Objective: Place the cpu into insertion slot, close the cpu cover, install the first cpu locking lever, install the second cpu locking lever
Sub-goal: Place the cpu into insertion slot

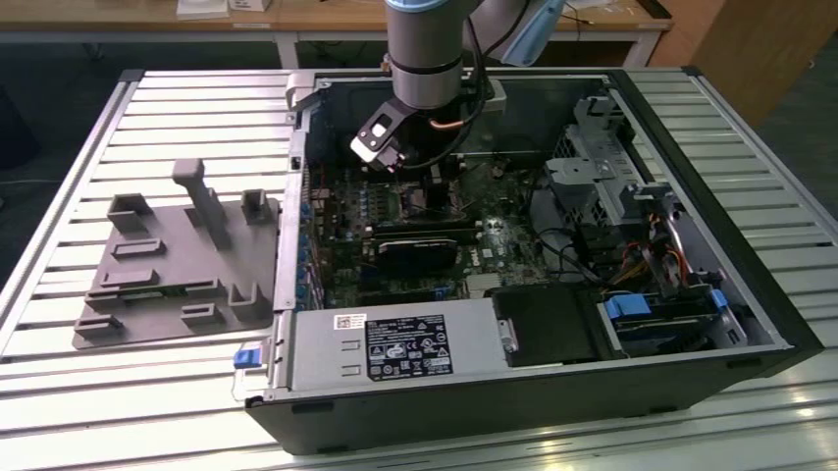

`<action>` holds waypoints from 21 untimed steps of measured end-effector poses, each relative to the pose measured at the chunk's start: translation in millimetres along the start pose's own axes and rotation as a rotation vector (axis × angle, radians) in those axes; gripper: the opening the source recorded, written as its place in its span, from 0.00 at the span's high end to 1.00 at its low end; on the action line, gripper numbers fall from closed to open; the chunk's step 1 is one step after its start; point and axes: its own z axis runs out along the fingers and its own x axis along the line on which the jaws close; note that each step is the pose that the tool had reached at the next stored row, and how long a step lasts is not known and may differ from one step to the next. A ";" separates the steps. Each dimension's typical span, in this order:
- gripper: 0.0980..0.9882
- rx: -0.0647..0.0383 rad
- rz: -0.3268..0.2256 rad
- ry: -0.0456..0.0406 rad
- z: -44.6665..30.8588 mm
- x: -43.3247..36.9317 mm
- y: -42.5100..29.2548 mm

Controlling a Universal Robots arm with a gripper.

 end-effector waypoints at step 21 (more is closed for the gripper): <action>0.42 -0.001 0.001 0.0158 -1.7 0.0 -0.9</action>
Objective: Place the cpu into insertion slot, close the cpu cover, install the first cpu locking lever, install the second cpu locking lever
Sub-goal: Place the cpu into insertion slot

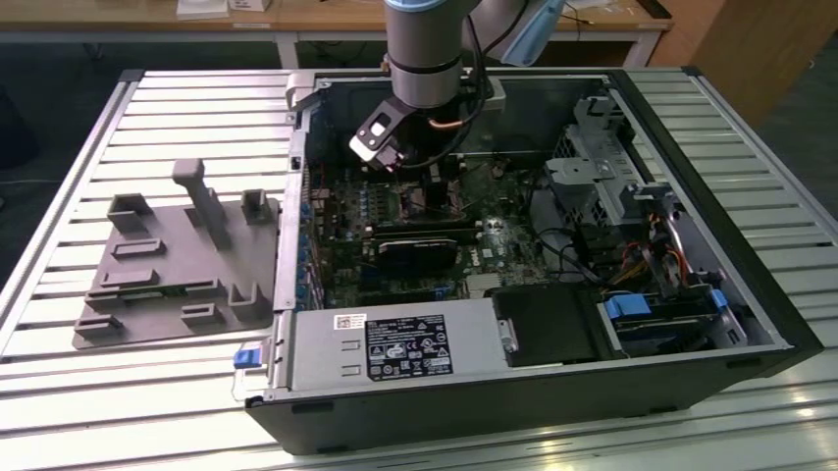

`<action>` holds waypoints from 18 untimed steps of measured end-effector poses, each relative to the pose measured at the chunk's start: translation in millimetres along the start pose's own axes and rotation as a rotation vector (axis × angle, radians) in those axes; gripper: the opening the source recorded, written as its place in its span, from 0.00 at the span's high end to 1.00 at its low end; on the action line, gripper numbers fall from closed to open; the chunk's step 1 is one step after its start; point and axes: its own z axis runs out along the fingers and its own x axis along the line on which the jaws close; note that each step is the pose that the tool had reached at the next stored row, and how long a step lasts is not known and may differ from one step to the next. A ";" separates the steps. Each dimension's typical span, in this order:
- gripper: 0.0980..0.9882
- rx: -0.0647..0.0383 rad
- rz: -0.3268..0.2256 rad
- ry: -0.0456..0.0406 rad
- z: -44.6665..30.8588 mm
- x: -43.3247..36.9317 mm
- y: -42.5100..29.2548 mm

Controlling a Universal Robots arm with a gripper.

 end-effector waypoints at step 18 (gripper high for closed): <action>0.51 0.000 0.000 -0.0038 -1.2 0.1 0.1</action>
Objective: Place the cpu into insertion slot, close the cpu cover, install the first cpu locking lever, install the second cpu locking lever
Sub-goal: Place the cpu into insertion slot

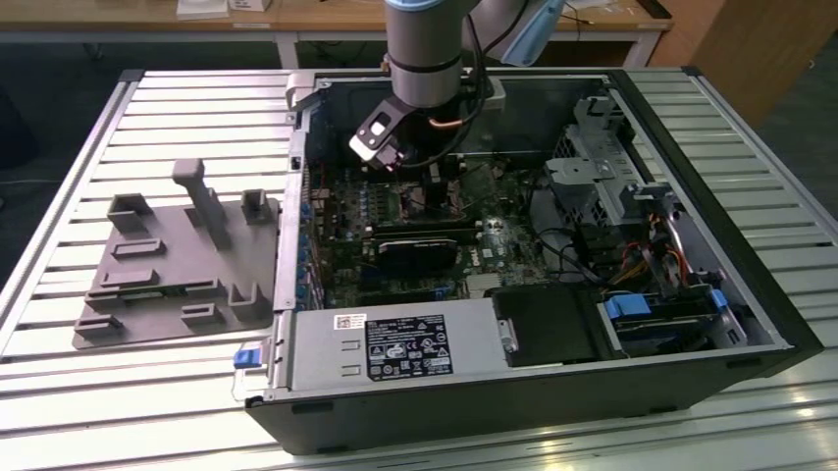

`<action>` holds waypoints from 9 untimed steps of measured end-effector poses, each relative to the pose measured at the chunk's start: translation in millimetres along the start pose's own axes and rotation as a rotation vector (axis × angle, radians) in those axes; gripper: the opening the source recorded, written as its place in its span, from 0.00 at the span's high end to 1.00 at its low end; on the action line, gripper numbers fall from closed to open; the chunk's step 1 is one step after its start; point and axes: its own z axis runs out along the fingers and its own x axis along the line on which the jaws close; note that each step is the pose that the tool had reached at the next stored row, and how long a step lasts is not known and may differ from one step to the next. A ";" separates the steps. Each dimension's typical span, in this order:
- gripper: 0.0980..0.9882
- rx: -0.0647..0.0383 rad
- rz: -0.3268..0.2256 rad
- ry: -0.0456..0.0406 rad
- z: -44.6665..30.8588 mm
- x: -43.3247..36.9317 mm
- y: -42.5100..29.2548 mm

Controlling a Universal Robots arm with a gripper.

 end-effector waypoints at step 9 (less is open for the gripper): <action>0.51 0.000 0.011 -0.0108 0.2 -0.1 -0.1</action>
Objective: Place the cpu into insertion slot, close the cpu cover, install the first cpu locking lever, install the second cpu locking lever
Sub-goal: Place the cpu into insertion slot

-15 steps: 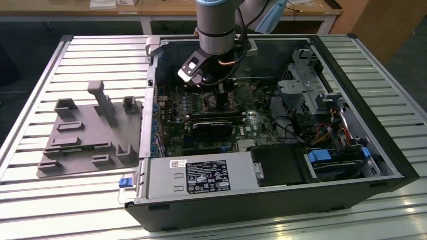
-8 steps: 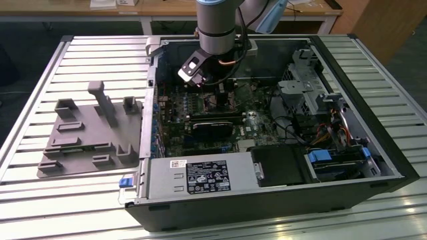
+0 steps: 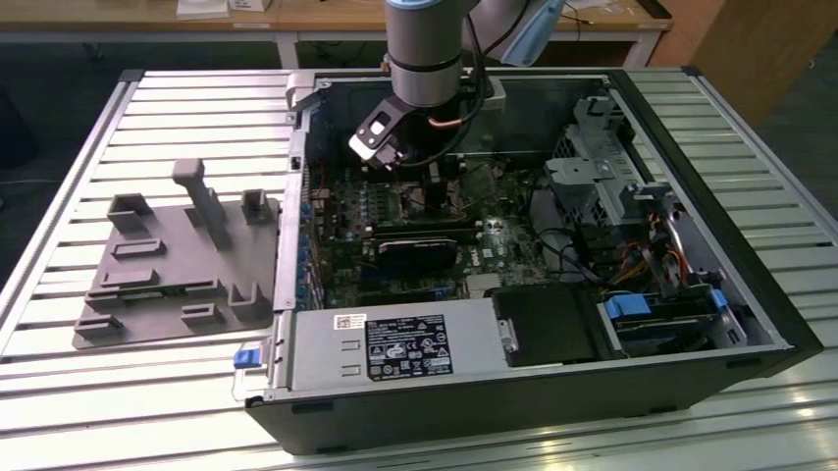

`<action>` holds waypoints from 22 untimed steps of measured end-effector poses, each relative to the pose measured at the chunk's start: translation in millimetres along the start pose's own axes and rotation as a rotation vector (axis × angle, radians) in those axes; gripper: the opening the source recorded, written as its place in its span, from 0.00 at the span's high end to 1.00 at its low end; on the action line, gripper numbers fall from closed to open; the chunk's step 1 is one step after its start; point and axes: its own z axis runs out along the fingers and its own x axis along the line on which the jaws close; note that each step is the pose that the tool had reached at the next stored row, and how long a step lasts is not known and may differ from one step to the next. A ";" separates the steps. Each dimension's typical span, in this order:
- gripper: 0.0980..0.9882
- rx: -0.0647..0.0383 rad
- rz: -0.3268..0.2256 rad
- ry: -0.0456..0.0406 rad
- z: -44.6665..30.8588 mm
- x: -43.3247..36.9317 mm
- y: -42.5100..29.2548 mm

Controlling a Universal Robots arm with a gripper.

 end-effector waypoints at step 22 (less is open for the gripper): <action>0.50 0.000 0.010 0.0022 2.6 0.2 -0.1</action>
